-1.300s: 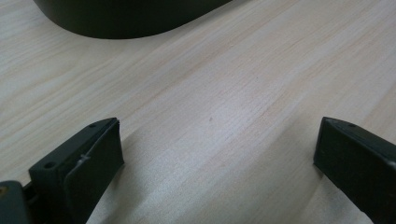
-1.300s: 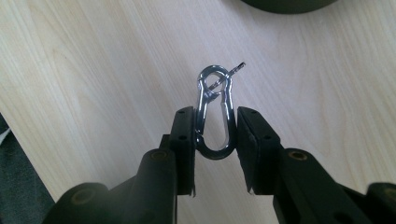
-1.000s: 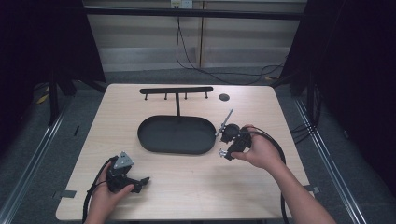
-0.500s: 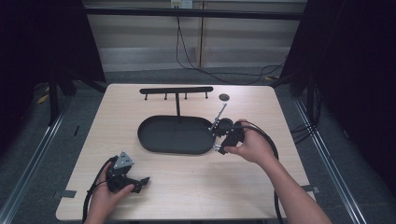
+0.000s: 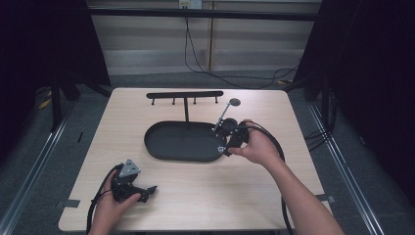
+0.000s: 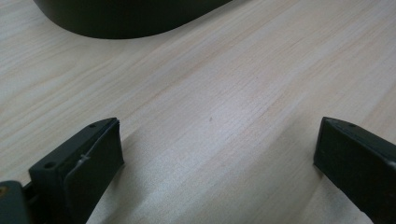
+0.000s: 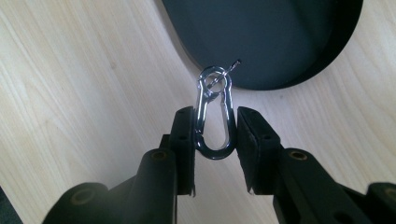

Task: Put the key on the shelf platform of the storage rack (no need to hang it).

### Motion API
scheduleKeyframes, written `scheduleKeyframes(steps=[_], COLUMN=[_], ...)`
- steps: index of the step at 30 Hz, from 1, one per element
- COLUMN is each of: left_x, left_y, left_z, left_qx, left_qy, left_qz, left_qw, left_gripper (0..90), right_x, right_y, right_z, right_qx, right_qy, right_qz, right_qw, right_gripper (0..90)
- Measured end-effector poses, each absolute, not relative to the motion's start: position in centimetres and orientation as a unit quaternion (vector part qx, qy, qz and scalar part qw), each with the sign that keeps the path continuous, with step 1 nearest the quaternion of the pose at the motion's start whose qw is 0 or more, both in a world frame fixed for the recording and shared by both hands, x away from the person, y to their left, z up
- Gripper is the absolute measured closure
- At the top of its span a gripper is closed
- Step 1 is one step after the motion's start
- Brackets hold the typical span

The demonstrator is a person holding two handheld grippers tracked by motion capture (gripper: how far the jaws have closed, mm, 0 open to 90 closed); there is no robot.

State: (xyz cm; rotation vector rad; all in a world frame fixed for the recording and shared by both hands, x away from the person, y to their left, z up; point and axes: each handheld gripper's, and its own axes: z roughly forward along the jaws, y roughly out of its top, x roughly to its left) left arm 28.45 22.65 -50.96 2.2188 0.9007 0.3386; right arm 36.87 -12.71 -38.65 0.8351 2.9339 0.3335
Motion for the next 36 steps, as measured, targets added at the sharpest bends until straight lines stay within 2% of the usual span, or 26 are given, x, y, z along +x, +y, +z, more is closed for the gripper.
scheduleKeyframes(steps=[11, 36], left_x=[28.5, 28.5], left_y=[22.7, 22.7], left_z=[-51.0, -50.9], left_qx=[0.858, 0.859], left_qy=[0.348, 0.348], left_qz=[0.131, 0.130], left_qw=[0.353, 0.353], left_gripper=[0.9, 0.9], right_x=[37.9, 40.2], right_y=[-11.7, -10.1], right_z=[-38.1, -39.6], right_qx=[0.274, 0.291], right_qy=[0.954, 0.948], right_qz=[0.110, 0.114], right_qw=[0.045, 0.061], right_gripper=[68.7, 68.7])
